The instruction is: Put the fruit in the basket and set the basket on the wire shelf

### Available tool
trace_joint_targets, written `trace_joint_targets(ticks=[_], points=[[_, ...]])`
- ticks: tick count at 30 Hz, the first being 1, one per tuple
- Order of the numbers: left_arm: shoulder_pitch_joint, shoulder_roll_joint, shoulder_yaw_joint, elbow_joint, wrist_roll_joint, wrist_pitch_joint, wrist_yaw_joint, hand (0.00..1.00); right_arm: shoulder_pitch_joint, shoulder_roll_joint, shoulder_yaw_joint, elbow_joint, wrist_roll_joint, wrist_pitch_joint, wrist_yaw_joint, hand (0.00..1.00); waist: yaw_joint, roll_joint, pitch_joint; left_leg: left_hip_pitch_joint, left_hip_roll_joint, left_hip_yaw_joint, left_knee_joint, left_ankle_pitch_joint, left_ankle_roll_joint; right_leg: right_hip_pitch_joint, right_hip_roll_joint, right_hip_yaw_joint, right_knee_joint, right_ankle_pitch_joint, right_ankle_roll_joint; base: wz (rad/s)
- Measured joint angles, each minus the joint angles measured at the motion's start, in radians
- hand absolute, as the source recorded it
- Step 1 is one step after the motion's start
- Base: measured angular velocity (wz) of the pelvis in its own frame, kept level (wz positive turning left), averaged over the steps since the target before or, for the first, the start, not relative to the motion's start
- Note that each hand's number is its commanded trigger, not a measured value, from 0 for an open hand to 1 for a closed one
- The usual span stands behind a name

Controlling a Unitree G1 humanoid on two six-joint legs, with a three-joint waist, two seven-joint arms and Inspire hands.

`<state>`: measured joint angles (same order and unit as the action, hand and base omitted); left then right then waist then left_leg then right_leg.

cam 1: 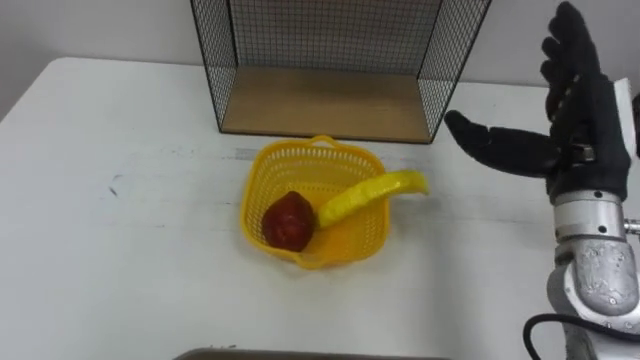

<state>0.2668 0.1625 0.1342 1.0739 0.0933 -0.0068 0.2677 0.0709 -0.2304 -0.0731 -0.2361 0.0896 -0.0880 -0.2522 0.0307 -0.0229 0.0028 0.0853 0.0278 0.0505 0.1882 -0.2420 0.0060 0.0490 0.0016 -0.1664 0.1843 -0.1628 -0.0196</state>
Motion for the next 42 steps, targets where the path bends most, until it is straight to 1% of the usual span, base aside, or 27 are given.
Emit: trace_joint_targets(ticks=[1,3,7,9,10,11,12,13,14,15,17,19,20,21,23,26,27,28,30,31,32,34,35,36,37,40,42], points=[[0.0,0.0,0.012,-0.01,-0.023,-0.001,0.01,0.0,0.004,0.0,-0.001,0.001,0.01,-0.005,-0.009,0.0,-0.001,-0.001,-0.0006,-0.002,0.0,-0.001,0.0,0.0,0.0,0.0,0.0,0.0,-0.001,0.0,0.0,0.07],[0.011,-0.001,0.056,-0.086,-0.094,-0.009,0.063,0.0,0.035,0.0,-0.003,0.001,0.068,-0.022,-0.047,0.0,0.003,-0.003,-0.0036,-0.004,0.0,-0.005,0.001,0.0,0.0,0.002,0.0,-0.001,-0.005,0.0,0.0,0.06],[0.01,-0.004,0.103,-0.201,-0.183,-0.019,0.148,0.0,0.067,0.0,-0.008,0.033,0.132,-0.023,-0.087,0.0,0.004,0.007,-0.0067,-0.002,-0.002,-0.008,0.008,0.0,0.0,0.005,-0.001,-0.003,-0.006,0.001,0.002,0.0],[0.012,-0.021,0.129,-0.315,-0.223,-0.041,0.207,0.0,0.108,0.002,-0.021,0.048,0.141,-0.023,-0.109,0.0,0.008,0.013,-0.0062,0.001,-0.003,-0.01,0.008,0.0,0.0,0.007,-0.003,-0.006,-0.006,0.002,0.002,0.02],[0.01,-0.023,0.13,-0.338,-0.225,-0.047,0.221,0.0,0.117,0.004,-0.021,0.051,0.142,-0.023,-0.112,0.0,0.01,0.014,-0.0057,0.001,-0.003,-0.01,0.008,0.0,0.0,0.007,-0.003,-0.006,-0.006,0.002,0.002,0.0],[0.004,-0.026,0.133,-0.375,-0.241,-0.058,0.249,0.0,0.133,0.02,-0.022,0.051,0.142,-0.023,-0.117,0.0,0.013,0.02,-0.0032,0.001,-0.003,-0.011,0.009,0.0,0.0,0.007,-0.002,-0.007,-0.005,0.002,0.002,-0.06],[-0.002,-0.032,0.136,-0.42,-0.251,-0.061,0.279,0.0,0.147,0.033,-0.022,0.054,0.14,-0.023,-0.121,0.0,0.015,0.025,-0.0022,0.001,-0.002,-0.009,0.008,0.0,0.0,0.004,-0.002,-0.003,-0.002,0.002,0.002,-0.06],[-0.002,-0.034,0.136,-0.449,-0.259,-0.064,0.297,0.0,0.153,0.036,-0.022,0.06,0.14,-0.023,-0.124,0.0,0.016,0.026,-0.0021,0.002,-0.002,-0.008,0.008,0.0,0.0,0.003,-0.002,-0.002,-0.002,0.002,0.002,-0.08],[0.0,-0.042,0.136,-0.517,-0.26,-0.069,0.333,0.0,0.166,0.039,-0.022,0.069,0.141,-0.023,-0.132,0.0,0.023,0.029,-0.0011,0.005,-0.001,-0.007,0.006,0.0,0.0,0.002,-0.002,-0.001,0.0,0.002,0.002,-0.04],[0.002,-0.049,0.136,-0.587,-0.267,-0.084,0.371,0.0,0.182,0.042,-0.023,0.07,0.141,-0.023,-0.145,0.0,0.03,0.029,-0.0011,0.006,0.0,-0.007,0.005,0.0,0.0,0.003,-0.002,-0.002,0.0,0.002,0.002,-0.03],[0.005,-0.054,0.14,-0.607,-0.261,-0.081,0.426,0.0,0.193,0.049,-0.027,0.071,0.155,-0.023,-0.155,0.0,0.034,0.03,-0.0005,0.005,0.0,-0.008,0.005,0.0,0.0,0.002,0.0,0.003,0.0,0.002,0.002,0.0],[0.007,-0.056,0.141,-0.644,-0.258,-0.081,0.482,0.0,0.212,0.05,-0.033,0.072,0.172,-0.024,-0.175,0.0,0.052,0.026,-0.0024,0.005,0.0,-0.009,0.005,0.0,0.0,0.001,0.0,0.004,0.0,0.002,0.002,0.0],[0.009,-0.06,0.146,-0.673,-0.257,-0.081,0.525,0.0,0.218,0.059,-0.044,0.072,0.173,-0.024,-0.184,0.0,0.061,0.028,-0.0012,0.005,0.0,-0.01,0.006,0.0,0.0,0.001,0.001,0.004,0.0,0.002,0.002,0.03],[0.013,-0.064,0.163,-0.71,-0.257,-0.081,0.578,0.0,0.221,0.066,-0.053,0.072,0.173,-0.024,-0.193,0.0,0.066,0.025,-0.0025,0.003,0.0,-0.013,0.006,0.0,0.0,0.001,0.002,0.002,0.0,0.002,0.002,0.06],[0.013,-0.064,0.174,-0.754,-0.258,-0.082,0.64,0.0,0.223,0.066,-0.062,0.072,0.173,-0.025,-0.197,0.0,0.081,0.024,-0.0029,-0.003,-0.001,-0.018,0.011,0.0,0.0,-0.001,0.001,-0.001,0.001,0.002,0.002,0.1],[0.013,-0.065,0.178,-0.818,-0.258,-0.083,0.724,0.0,0.223,0.067,-0.063,0.072,0.17,-0.027,-0.203,0.0,0.088,0.026,-0.0019,-0.007,-0.002,-0.03,0.017,0.0,0.0,0.0,0.0,-0.009,0.001,0.002,0.002,0.11],[0.013,-0.065,0.184,-0.865,-0.258,-0.084,0.759,0.0,0.224,0.069,-0.063,0.072,0.17,-0.027,-0.206,0.0,0.088,0.026,-0.0017,-0.008,-0.002,-0.035,0.017,0.0,0.0,0.002,0.0,-0.014,0.001,0.002,0.002,0.09],[0.013,-0.065,0.189,-0.892,-0.258,-0.093,0.773,0.0,0.224,0.071,-0.064,0.072,0.17,-0.027,-0.206,0.0,0.088,0.026,-0.0014,-0.011,-0.002,-0.037,0.017,0.0,0.0,0.002,0.0,-0.015,0.001,0.002,0.002,0.08],[0.004,-0.062,0.22,-1.03,-0.253,-0.18,0.813,0.0,0.225,0.071,-0.065,0.073,0.17,-0.027,-0.202,0.0,0.085,0.029,-0.0007,-0.011,-0.003,-0.038,0.016,0.0,0.0,0.001,-0.002,-0.022,0.002,0.002,0.002,0.0],[0.001,-0.059,0.226,-1.054,-0.25,-0.201,0.822,0.0,0.225,0.071,-0.065,0.073,0.17,-0.027,-0.201,0.0,0.085,0.03,-0.0012,-0.01,-0.004,-0.036,0.015,0.0,0.0,0.001,-0.002,-0.022,0.002,0.001,0.002,-0.07],[-0.005,-0.056,0.24,-1.084,-0.233,-0.227,0.834,0.0,0.227,0.071,-0.065,0.073,0.17,-0.027,-0.192,0.0,0.085,0.038,0.0017,-0.008,-0.005,-0.032,0.013,0.0,0.0,0.0,-0.004,-0.018,0.002,0.001,0.002,-0.14],[-0.007,-0.058,0.256,-1.117,-0.185,-0.237,0.854,0.0,0.242,0.071,-0.065,0.073,0.171,-0.027,-0.181,0.0,0.086,0.045,0.0005,-0.008,-0.005,-0.027,0.011,0.0,0.001,-0.005,-0.003,-0.005,0.003,0.001,0.003,-0.13],[-0.006,-0.059,0.261,-1.147,-0.163,-0.237,0.862,0.0,0.255,0.071,-0.065,0.073,0.171,-0.027,-0.18,0.0,0.086,0.043,-0.0015,-0.013,-0.005,-0.027,0.012,0.0,0.001,-0.015,-0.002,-0.003,0.005,0.001,0.003,-0.06],[-0.004,-0.06,0.267,-1.177,-0.16,-0.237,0.862,0.0,0.258,0.071,-0.066,0.073,0.171,-0.027,-0.179,0.0,0.086,0.04,-0.001,-0.017,-0.005,-0.027,0.014,0.0,0.001,-0.021,-0.002,-0.002,0.005,0.001,0.003,-0.05],[-0.002,-0.06,0.268,-1.187,-0.16,-0.237,0.861,0.0,0.259,0.071,-0.067,0.073,0.171,-0.027,-0.178,0.0,0.086,0.038,-0.0029,-0.02,-0.005,-0.027,0.015,0.0,0.001,-0.025,-0.002,-0.001,0.006,0.001,0.003,-0.06],[-0.001,-0.06,0.267,-1.209,-0.162,-0.237,0.834,0.0,0.259,0.07,-0.067,0.073,0.171,-0.027,-0.148,0.0,0.086,0.034,-0.0056,-0.02,-0.005,-0.027,0.016,0.0,0.001,-0.026,-0.001,-0.001,0.005,0.001,0.002,-0.04],[-0.003,-0.059,0.265,-1.21,-0.172,-0.237,0.781,0.0,0.259,0.072,-0.067,0.073,0.177,-0.027,-0.112,0.0,0.085,0.033,-0.0049,-0.013,-0.006,-0.027,0.014,0.0,0.001,-0.019,-0.003,-0.002,0.005,0.001,0.003,0.0]])
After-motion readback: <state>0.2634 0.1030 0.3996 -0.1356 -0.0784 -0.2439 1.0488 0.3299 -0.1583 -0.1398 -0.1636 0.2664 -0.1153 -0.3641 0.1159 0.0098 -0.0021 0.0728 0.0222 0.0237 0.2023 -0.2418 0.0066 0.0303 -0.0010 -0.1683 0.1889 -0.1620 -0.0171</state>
